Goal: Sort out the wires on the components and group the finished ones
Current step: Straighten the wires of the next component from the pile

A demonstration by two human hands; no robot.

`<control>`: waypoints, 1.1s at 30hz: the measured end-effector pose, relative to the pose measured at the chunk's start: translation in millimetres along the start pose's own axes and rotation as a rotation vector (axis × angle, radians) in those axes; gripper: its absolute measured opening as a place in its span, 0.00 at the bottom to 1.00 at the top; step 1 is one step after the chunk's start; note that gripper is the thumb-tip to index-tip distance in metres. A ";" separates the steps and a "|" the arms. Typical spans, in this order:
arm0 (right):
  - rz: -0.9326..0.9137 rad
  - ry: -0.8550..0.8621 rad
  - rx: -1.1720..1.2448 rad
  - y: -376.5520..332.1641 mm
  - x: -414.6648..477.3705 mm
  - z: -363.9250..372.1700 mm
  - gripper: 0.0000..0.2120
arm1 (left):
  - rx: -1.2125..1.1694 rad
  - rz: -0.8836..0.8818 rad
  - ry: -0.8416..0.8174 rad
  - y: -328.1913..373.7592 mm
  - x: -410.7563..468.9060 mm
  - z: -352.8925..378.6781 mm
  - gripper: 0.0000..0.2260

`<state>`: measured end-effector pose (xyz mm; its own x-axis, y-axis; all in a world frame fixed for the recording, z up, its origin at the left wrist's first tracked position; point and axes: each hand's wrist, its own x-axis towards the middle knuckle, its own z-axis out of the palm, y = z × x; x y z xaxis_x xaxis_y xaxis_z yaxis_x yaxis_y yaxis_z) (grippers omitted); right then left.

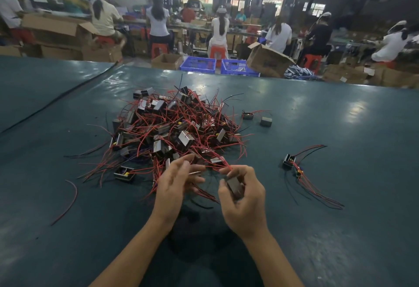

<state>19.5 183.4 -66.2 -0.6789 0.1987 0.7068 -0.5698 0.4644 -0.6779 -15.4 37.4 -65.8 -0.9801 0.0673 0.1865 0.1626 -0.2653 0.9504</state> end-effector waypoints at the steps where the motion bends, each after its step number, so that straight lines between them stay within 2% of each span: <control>1: 0.019 0.004 0.020 -0.7 -0.8 -0.6 0.12 | 0.119 0.091 0.029 -0.3 -0.6 -1.6 0.12; 2: 0.031 0.016 0.046 -1.4 -0.9 -1.3 0.10 | 0.248 0.180 0.039 -1.2 -1.6 -3.1 0.12; 4: 0.026 0.044 0.065 -2.8 0.0 -2.5 0.08 | 0.446 0.297 0.002 -3.7 -2.0 -3.6 0.19; 6: 0.006 0.062 0.050 -4.6 1.1 -2.4 0.07 | 0.571 0.329 -0.112 -5.3 -1.5 -2.6 0.27; 7: -0.012 0.065 0.035 -5.1 1.5 -2.3 0.07 | 0.596 0.320 -0.178 -6.4 -1.6 -1.7 0.26; 10: -0.060 0.050 -0.031 -5.9 2.4 -2.6 0.10 | 0.637 0.254 -0.294 -7.6 -5.5 1.3 0.14; 13: -0.070 0.064 -0.071 -5.3 4.8 -4.2 0.10 | 0.737 0.377 -0.259 -4.2 -9.7 6.1 0.05; 15: -0.057 0.099 -0.066 -5.2 7.2 -7.5 0.09 | 0.668 0.441 -0.199 -1.3 -8.9 7.7 0.06; 18: 0.009 0.178 -0.024 -3.3 11.5 -15.7 0.11 | 0.406 0.331 -0.045 4.6 -4.3 2.8 0.09; 21: 0.073 0.219 -0.054 -0.5 13.8 -19.7 0.10 | 0.289 0.244 0.043 8.7 1.5 -3.6 0.09; 25: 0.023 0.180 -0.201 3.9 13.8 -20.7 0.10 | 0.290 0.234 0.026 9.6 0.1 -0.8 0.09; 30: 0.046 0.109 -0.242 5.9 12.3 -21.0 0.06 | 0.238 0.204 -0.056 9.5 -6.1 6.1 0.08; 33: 0.159 0.015 -0.183 3.7 9.8 -18.6 0.03 | 0.229 0.207 -0.084 11.5 -8.0 9.9 0.08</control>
<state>19.4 203.2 -58.0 -0.7455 0.2944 0.5980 -0.3619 0.5747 -0.7340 -4.6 43.3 -53.9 -0.9123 0.1157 0.3929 0.3886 -0.0589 0.9195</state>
